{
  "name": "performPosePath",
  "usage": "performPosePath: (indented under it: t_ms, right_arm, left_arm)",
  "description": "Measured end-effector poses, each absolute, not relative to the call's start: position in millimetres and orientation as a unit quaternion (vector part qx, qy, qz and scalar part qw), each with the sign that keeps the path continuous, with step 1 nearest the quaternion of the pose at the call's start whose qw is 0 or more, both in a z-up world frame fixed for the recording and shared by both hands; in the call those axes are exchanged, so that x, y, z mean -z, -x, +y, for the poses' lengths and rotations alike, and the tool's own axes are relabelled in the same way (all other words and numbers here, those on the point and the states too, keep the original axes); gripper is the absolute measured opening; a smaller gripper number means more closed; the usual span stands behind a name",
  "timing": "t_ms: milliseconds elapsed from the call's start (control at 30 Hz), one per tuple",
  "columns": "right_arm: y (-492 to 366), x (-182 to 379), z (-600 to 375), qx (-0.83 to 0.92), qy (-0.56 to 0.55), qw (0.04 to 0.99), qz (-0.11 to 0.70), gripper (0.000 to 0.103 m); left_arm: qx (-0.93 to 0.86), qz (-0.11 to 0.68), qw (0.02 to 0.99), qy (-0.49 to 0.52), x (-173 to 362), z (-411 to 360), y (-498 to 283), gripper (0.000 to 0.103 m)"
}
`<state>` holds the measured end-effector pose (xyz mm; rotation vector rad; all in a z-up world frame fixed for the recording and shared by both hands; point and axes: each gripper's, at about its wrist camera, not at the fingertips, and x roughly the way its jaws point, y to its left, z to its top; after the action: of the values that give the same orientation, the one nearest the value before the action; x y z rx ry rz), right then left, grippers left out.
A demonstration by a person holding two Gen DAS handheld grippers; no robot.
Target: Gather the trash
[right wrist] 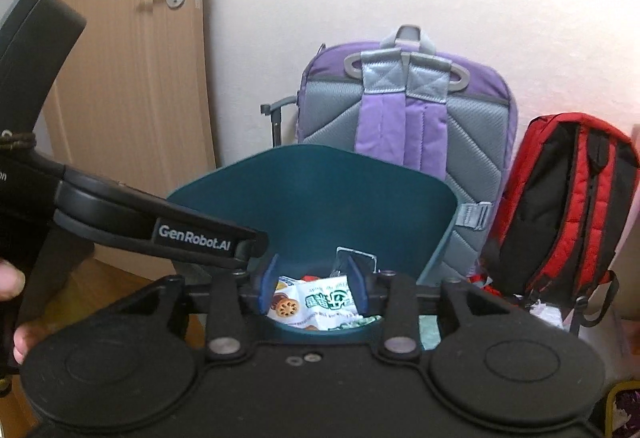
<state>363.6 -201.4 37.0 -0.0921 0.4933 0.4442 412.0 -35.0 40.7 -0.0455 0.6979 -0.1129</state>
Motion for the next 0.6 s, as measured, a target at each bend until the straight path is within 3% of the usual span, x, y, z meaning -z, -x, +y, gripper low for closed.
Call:
performPosePath:
  t_ms: [367, 600]
  right_arm:
    - [-315.9, -67.4, -220.7, -0.219, 0.034, 0.953, 0.209, 0.051]
    - [-282.9, -85.3, -236.3, -0.214, 0.026, 0.959, 0.182, 0.053]
  left_arm:
    - [0.065, 0.298, 0.952, 0.013, -70.7, -38.7, -356.6, 0.075]
    - [0.075, 0.264, 0.961, 0.026, -89.6, -33.2, -314.1, 0.082]
